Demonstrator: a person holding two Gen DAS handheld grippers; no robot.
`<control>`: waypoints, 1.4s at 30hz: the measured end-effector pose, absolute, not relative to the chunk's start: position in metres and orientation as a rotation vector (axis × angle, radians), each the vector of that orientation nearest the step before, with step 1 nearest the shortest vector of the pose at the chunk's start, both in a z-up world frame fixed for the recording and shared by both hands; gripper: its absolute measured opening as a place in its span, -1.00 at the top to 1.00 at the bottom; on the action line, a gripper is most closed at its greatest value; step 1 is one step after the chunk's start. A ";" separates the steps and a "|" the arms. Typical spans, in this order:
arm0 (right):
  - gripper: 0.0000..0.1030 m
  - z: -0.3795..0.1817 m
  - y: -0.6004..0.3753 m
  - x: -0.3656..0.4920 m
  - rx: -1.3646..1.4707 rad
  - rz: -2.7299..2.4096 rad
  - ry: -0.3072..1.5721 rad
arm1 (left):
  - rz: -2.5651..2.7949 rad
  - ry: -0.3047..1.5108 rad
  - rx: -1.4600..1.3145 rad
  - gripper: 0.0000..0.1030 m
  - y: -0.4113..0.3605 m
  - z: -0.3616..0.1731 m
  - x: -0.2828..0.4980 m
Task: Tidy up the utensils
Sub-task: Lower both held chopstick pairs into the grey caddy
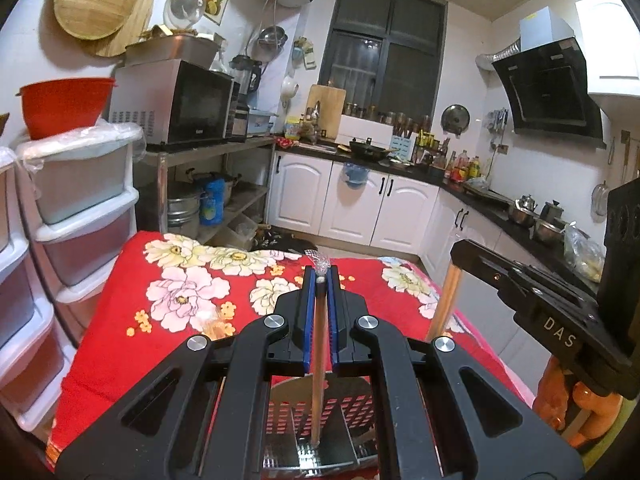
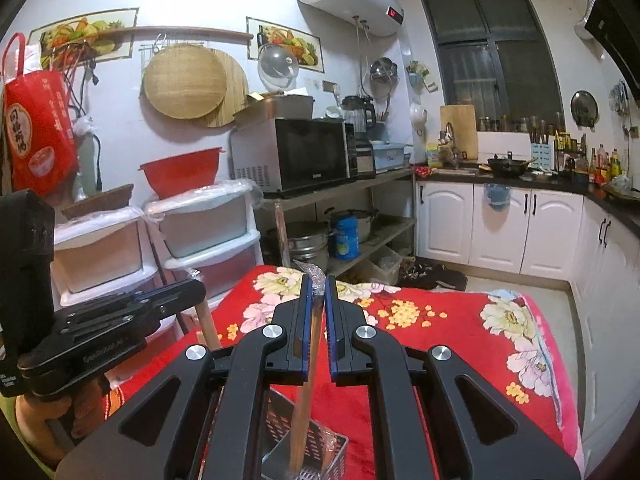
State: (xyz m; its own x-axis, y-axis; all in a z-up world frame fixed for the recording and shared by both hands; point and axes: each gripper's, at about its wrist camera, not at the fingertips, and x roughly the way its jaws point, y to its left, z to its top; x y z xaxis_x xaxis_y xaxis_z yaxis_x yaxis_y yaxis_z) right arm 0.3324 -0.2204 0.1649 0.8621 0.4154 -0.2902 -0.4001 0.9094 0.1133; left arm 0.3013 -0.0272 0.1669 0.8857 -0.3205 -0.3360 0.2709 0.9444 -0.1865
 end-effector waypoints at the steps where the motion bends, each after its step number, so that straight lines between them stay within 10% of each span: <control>1: 0.87 0.162 -0.220 0.334 0.051 0.428 0.319 | -0.310 0.375 -0.138 0.97 -0.027 0.164 0.303; 42: 0.85 0.101 -0.217 0.346 0.056 0.459 0.441 | -0.309 0.460 -0.133 0.97 -0.024 0.111 0.303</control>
